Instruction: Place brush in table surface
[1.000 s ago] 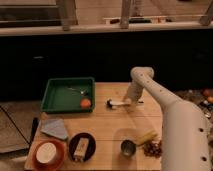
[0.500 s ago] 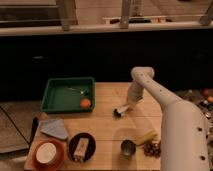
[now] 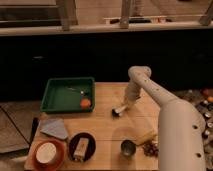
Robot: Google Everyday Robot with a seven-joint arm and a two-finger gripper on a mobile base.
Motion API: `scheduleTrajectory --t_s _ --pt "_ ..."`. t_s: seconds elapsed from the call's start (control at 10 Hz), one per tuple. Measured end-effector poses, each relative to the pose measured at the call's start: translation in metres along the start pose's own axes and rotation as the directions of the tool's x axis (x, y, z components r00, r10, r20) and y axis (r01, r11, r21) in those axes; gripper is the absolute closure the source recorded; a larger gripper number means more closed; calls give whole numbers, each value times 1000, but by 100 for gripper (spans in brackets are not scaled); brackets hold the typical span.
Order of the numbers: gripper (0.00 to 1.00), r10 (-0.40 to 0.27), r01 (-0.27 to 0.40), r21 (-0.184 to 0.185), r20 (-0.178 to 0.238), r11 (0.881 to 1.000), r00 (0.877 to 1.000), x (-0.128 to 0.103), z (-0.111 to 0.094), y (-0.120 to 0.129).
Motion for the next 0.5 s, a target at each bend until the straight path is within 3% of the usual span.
scheduleTrajectory --t_s 0.2,0.5 --pt "100 -10 10 4 1 1000 1000 -1 -2 -1" --pt "100 -54 54 38 0 998 999 -8 -25 -12"
